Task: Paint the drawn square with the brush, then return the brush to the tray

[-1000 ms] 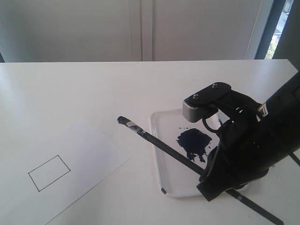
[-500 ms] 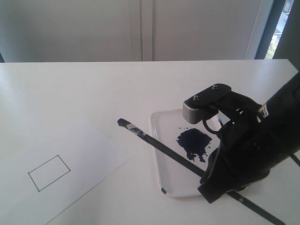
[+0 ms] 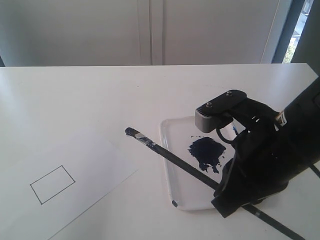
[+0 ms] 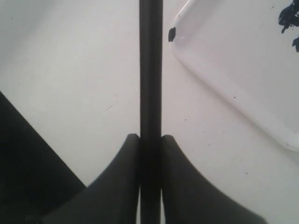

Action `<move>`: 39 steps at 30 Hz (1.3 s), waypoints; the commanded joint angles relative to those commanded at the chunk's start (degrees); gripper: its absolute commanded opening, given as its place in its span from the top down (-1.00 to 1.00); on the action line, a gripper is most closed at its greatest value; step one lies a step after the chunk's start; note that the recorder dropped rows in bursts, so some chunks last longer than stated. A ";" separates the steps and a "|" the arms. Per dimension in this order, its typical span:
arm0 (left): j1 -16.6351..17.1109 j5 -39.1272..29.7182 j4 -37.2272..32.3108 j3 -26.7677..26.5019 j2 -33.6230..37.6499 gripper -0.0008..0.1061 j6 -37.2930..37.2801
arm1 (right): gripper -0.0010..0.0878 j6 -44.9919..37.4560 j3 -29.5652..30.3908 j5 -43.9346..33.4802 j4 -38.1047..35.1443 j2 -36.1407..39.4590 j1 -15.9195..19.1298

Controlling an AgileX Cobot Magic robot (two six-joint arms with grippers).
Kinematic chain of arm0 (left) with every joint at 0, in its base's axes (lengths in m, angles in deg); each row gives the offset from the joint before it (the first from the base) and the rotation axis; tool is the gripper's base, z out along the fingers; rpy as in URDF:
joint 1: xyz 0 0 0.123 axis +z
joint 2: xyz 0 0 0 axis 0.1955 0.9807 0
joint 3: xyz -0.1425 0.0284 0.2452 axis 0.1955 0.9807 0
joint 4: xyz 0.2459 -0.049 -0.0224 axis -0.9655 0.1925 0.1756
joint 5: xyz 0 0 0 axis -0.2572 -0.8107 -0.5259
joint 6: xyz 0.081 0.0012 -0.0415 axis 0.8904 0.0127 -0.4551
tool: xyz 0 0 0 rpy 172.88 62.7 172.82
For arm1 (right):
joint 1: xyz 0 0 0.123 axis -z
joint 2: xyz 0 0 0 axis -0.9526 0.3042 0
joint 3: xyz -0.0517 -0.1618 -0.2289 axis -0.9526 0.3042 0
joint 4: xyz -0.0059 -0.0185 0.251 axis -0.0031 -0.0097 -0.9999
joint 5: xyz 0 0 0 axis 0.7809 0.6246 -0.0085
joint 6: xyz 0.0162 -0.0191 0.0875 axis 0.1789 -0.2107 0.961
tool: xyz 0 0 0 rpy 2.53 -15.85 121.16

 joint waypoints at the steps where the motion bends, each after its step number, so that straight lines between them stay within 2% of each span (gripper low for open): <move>1: 0.00 0.00 2.44 0.00 -0.12 0.61 0.00 | 0.98 0.00 0.00 0.00 0.00 0.00 0.00; 7: 0.00 0.27 4.81 0.00 -0.38 0.61 0.11 | 0.98 0.00 0.00 -0.15 0.00 0.00 0.00; 12: 0.00 0.99 24.25 0.00 -0.38 0.61 0.26 | 0.98 0.00 0.00 -0.02 0.00 0.00 0.00; 14: 0.00 1.12 27.60 0.00 -0.38 0.61 0.26 | 0.98 -0.11 0.00 -0.02 0.00 0.00 0.00; 23: 0.00 1.02 25.66 0.00 -0.38 0.61 0.26 | 0.98 -0.10 0.00 -0.36 0.00 0.00 0.00; 26: 0.00 4.63 26.38 -0.10 -0.38 0.61 1.27 | 0.98 -0.10 0.00 -0.13 0.00 0.00 0.00; 27: 0.00 6.43 26.47 -0.10 -0.38 0.61 3.83 | 0.98 -0.10 0.00 -0.13 0.00 0.00 0.00; 29: 0.00 11.68 25.48 -0.10 -0.38 0.61 14.25 | 0.98 -0.10 0.00 -0.13 0.00 0.00 0.00; 32: 0.00 24.46 20.88 -0.10 -0.38 0.61 37.08 | 0.98 -0.10 0.00 -0.13 0.00 0.00 0.00; 34: 0.00 32.61 14.05 -0.10 -0.38 0.61 50.87 | 0.98 -0.10 0.00 -0.13 0.00 0.00 0.00; 37: 0.00 35.17 1.07 -0.10 -0.38 0.61 66.42 | 0.98 -0.10 0.00 -0.25 0.00 0.00 0.00; 39: 0.00 32.78 -7.75 -0.10 -0.38 0.61 70.37 | 0.98 -0.10 0.00 -0.48 0.00 0.00 0.00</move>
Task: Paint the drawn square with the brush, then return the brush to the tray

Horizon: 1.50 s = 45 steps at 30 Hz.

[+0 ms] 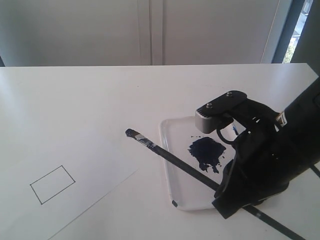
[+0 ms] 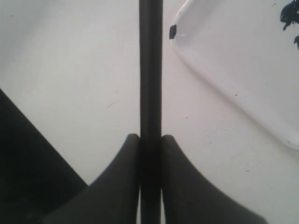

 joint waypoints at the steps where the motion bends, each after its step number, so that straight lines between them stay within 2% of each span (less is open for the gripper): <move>1: 0.00 -2.08 -4.02 0.00 0.00 0.61 0.72 | 0.98 0.00 0.00 0.00 0.00 0.00 0.00; 3: 0.00 -7.17 -8.72 0.00 0.00 0.61 -0.33 | 0.98 0.00 0.00 0.00 0.00 0.00 0.00; 5: 0.00 -11.79 -8.85 0.00 0.00 0.61 -4.48 | 0.98 0.00 0.00 0.00 0.00 0.00 0.00; 7: 0.00 -19.46 -2.98 0.00 0.00 0.61 -6.75 | 0.98 0.00 0.00 -0.19 0.00 0.00 0.00; 9: 0.00 -29.63 4.53 0.00 0.00 0.61 -5.61 | 0.98 0.00 0.00 -0.06 0.00 0.00 0.00; 12: 0.12 -46.31 13.28 0.00 0.13 0.61 6.21 | 0.98 0.00 0.00 -0.06 0.00 0.00 0.00; 14: 0.12 -54.16 18.25 0.00 0.13 0.61 8.44 | 0.98 0.00 0.00 0.04 0.00 0.00 0.00; 21: 0.12 -71.87 19.50 0.11 0.68 0.61 6.26 | 0.98 0.00 0.00 0.18 0.00 0.00 0.00; 24: 0.12 -73.69 20.08 0.11 0.68 0.61 5.72 | 0.98 0.00 0.00 0.09 0.00 0.00 0.00; 26: 0.12 -74.96 22.93 0.11 0.68 0.61 4.39 | 0.98 0.00 0.00 -0.14 -0.13 0.00 0.00; 29: 0.12 -80.58 29.24 0.11 0.68 0.61 4.84 | 0.98 0.00 0.00 -0.14 -0.13 0.00 0.00; 33: 0.00 -87.01 31.68 0.11 2.12 0.61 8.17 | 0.98 -0.13 0.00 -0.12 -0.24 0.00 0.00; 37: 0.00 -92.42 36.17 0.11 3.70 0.61 15.02 | 0.98 -0.13 0.00 -0.12 -0.24 0.00 0.00; 45: 0.00 -98.41 47.63 0.11 7.73 0.61 36.09 | 0.98 -0.13 0.00 -0.12 -0.24 0.00 0.00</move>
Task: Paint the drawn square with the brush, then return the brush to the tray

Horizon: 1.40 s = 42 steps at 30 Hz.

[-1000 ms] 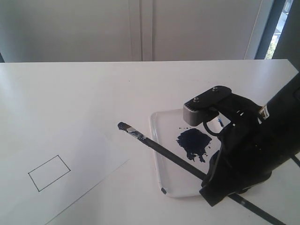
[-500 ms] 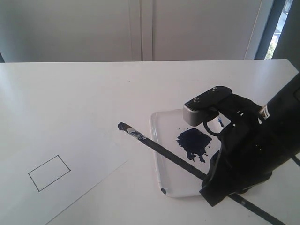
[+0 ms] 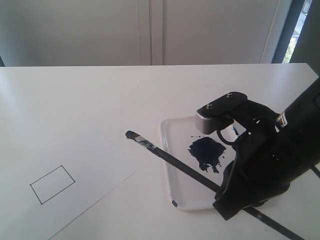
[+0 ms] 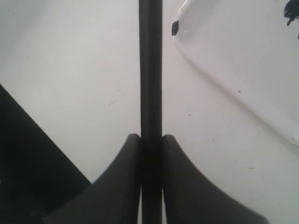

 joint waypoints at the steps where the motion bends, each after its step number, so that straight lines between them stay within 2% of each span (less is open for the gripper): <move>1: 0.00 -0.98 1.66 0.00 0.39 0.61 2.13 | 0.98 0.00 0.00 0.00 0.00 0.00 0.00; 5: 0.00 -2.60 5.00 0.00 1.89 0.61 7.82 | 0.98 0.00 0.00 0.00 -0.23 0.00 0.00; 11: 0.00 -1.39 5.27 0.00 4.24 0.61 11.99 | 0.98 -0.21 0.00 0.10 -0.21 0.00 0.00; 28: 0.00 0.03 5.32 0.00 7.89 0.61 12.41 | 0.98 -0.47 0.00 0.10 -0.47 0.00 0.00; 30: 0.00 0.14 5.32 0.52 9.50 0.42 13.84 | 0.98 -1.41 0.00 0.33 -1.45 0.00 0.00; 33: 0.00 2.51 5.63 2.71 12.69 -0.14 15.19 | 0.98 -3.09 0.00 0.44 -3.23 0.00 0.00; 34: 0.00 3.29 5.76 3.17 13.74 -0.24 15.19 | 0.98 -3.28 0.00 0.76 -3.81 0.00 0.00; 42: 0.00 6.52 5.87 3.67 21.03 -0.19 15.46 | 0.98 -5.62 0.00 1.15 -6.03 0.11 -1.06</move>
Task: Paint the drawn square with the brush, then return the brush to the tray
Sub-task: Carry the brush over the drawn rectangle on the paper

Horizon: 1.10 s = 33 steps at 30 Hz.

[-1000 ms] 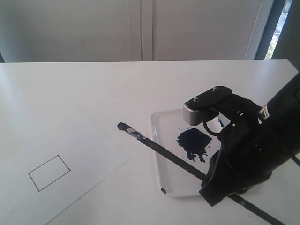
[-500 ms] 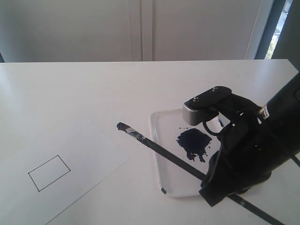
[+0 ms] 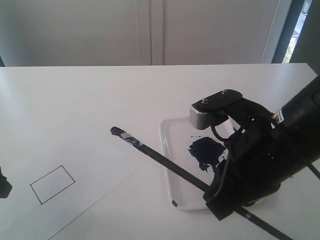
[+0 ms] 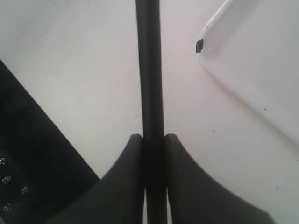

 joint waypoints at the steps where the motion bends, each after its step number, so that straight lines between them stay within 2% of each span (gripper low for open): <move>1: 0.00 0.22 0.00 0.00 0.73 -0.19 0.00 | 0.98 0.00 0.00 0.00 0.13 0.10 -0.61; 9: -1.03 1.77 0.26 0.00 5.92 -0.19 0.23 | 0.98 1.85 -1.11 2.59 0.66 5.51 -5.58; 20: -1.03 2.41 1.59 0.00 6.37 -0.19 0.23 | 0.98 3.12 -11.49 4.22 1.43 19.25 -12.70; 26: -1.03 0.95 -0.12 0.52 7.30 -0.19 4.47 | 0.98 8.26 -17.77 3.88 8.71 26.14 -15.76; 30: -1.03 1.71 -0.37 2.55 7.30 -0.19 9.18 | 0.98 8.66 -20.71 2.86 9.02 28.58 -16.28; 33: -1.03 4.72 -0.13 4.46 7.30 -0.19 12.35 | 0.98 8.66 -22.43 2.59 9.94 29.72 -16.71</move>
